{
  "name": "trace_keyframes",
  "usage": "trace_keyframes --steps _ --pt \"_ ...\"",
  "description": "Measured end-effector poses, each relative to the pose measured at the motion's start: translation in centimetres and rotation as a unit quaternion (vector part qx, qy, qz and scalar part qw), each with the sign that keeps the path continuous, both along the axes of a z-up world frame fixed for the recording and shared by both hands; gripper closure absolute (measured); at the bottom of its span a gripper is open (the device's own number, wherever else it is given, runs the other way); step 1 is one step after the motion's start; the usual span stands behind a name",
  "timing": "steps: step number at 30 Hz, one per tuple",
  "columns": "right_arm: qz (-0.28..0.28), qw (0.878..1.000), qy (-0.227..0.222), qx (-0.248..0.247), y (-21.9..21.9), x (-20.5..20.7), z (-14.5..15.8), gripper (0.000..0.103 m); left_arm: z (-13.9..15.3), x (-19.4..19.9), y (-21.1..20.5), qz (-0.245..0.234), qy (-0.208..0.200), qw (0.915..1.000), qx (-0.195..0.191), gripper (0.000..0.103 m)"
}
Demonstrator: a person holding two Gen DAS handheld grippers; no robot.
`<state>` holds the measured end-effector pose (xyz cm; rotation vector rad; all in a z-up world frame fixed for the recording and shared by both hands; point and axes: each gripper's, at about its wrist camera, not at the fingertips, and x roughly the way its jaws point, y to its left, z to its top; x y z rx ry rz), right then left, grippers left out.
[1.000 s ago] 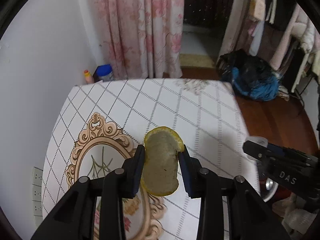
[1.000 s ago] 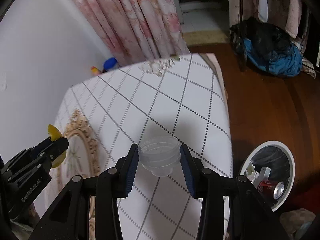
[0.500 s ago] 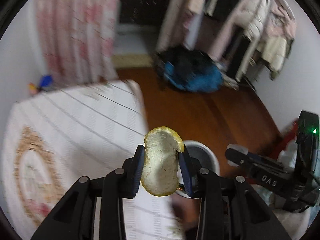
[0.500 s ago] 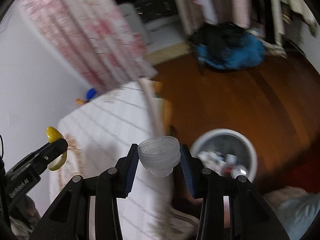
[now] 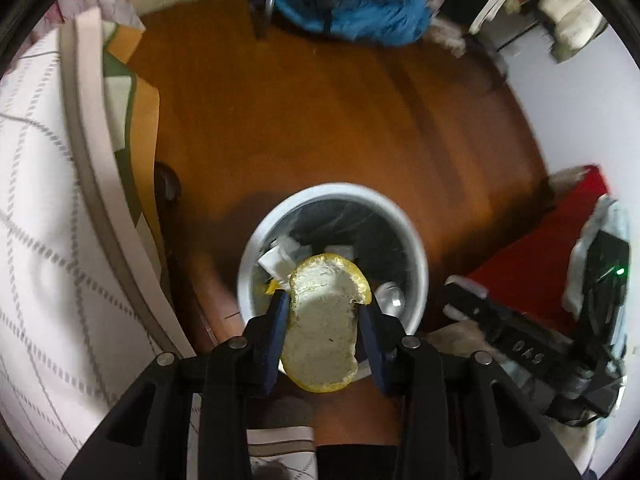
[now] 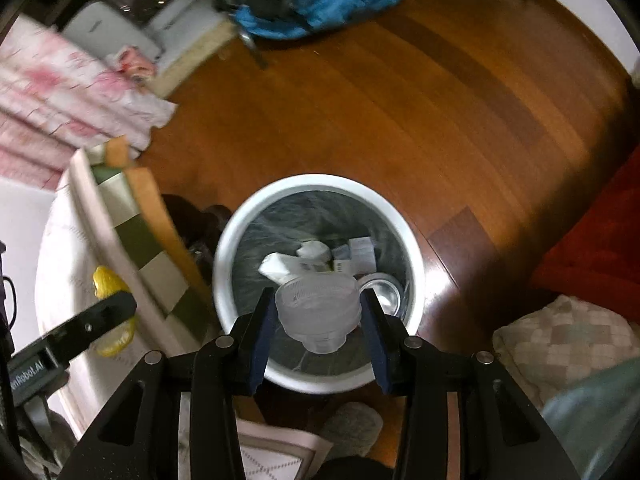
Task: Collect trash
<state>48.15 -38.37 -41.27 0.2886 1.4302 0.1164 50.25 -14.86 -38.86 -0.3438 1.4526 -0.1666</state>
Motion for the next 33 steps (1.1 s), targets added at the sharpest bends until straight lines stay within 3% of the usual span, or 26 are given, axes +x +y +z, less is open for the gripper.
trace_keyframes --steps 2,3,4,6,8,11,17,21,33 --pt "-0.007 1.000 0.012 0.003 0.0 0.7 -0.9 0.059 -0.5 0.5 -0.2 0.000 0.006 1.0000 0.006 0.046" --pt "-0.003 1.000 0.017 -0.002 0.0 0.9 -1.3 0.057 -0.7 0.7 -0.1 0.006 0.007 0.9999 0.011 0.023" --pt "-0.004 1.000 0.020 -0.010 0.0 1.1 -1.4 0.053 -0.7 0.5 0.0 0.013 0.008 0.9998 0.015 0.011" --pt "0.002 1.000 0.019 -0.015 0.3 1.2 -1.8 0.021 -0.7 0.3 0.1 0.019 0.007 0.9996 0.020 0.010" --pt "0.007 0.999 0.019 -0.038 0.5 0.7 -1.9 0.017 -0.7 -0.7 0.0 0.019 0.004 0.9992 0.035 0.006" --pt "0.022 0.997 0.023 -0.070 1.0 -0.4 -2.1 0.002 -0.1 -2.2 0.4 0.013 -0.020 0.9975 0.067 0.005" --pt "0.037 0.995 -0.001 -0.095 1.5 -3.2 0.1 0.002 2.5 -5.4 0.1 0.007 -0.066 0.9923 0.105 0.005" --pt "0.041 0.995 -0.023 -0.090 1.5 -5.5 3.3 0.002 5.1 -6.7 -0.5 0.006 -0.083 0.9896 0.118 0.005" --pt "0.056 0.992 -0.110 -0.031 1.4 -15.3 18.8 0.002 18.6 -15.4 -0.5 0.006 -0.172 0.9805 0.096 0.005"
